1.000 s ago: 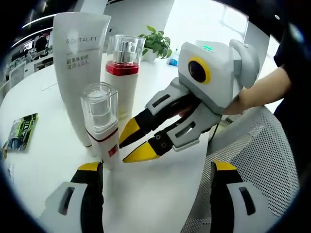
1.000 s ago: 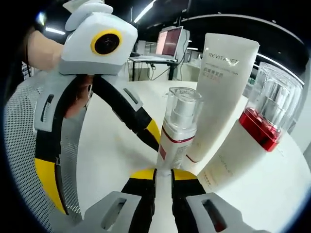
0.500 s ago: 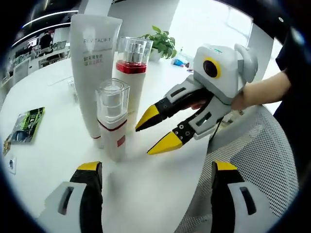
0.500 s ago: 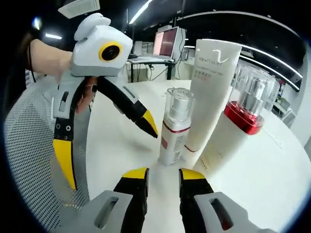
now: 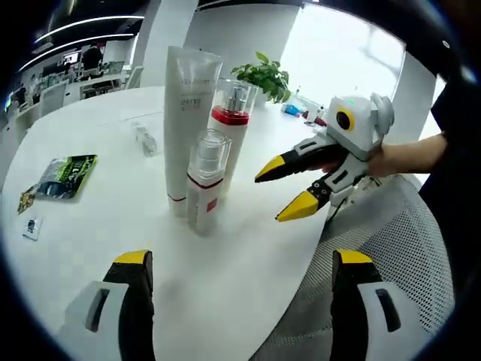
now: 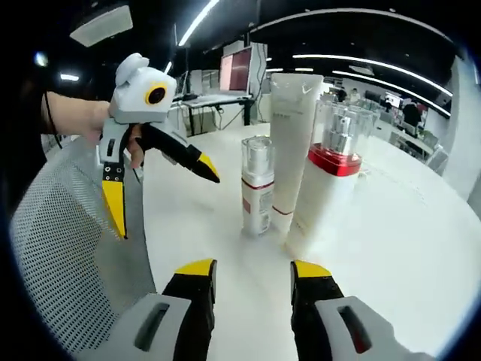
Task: Arrange the skincare products in the storage area until every visible bottle or jar stands upright without overlapping.
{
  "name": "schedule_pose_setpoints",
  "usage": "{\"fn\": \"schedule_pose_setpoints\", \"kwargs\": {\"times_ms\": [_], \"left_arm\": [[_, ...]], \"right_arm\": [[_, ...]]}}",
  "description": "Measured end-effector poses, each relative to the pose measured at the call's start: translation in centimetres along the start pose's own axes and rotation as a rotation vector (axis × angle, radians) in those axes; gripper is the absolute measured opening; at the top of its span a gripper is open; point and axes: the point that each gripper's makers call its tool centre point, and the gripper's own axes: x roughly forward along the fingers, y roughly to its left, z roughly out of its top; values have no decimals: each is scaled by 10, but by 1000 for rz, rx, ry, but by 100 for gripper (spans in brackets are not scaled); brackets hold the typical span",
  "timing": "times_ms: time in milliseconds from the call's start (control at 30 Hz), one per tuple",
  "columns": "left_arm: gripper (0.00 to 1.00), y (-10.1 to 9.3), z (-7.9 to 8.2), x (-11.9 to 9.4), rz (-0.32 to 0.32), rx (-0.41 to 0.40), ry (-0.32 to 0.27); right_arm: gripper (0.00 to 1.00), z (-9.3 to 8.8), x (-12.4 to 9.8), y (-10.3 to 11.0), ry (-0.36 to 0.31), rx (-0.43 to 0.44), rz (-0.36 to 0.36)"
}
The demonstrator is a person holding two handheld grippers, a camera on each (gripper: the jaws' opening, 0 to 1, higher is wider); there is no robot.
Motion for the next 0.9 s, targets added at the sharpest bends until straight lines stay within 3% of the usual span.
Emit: {"fn": "schedule_pose_setpoints", "kwargs": {"times_ms": [133,333,633,800,900], "left_arm": [[99,3,4,-13,28,-28,-34],[99,8,6,-26,74,-81,-81],[99,23,4,-51,138,-100,-103],[99,41,-8,-57,186,-160,-110],[99,41,0,-55,194,-138,-132]], "right_arm": [[45,-1,-9,1,-10,49,-13],[57,-1,-18,4,6,51,-21],[67,8,-29,4,-35,73,-43],[72,6,-36,-2,-50,110,-69],[75,4,-41,-4,-57,134,-83]]}}
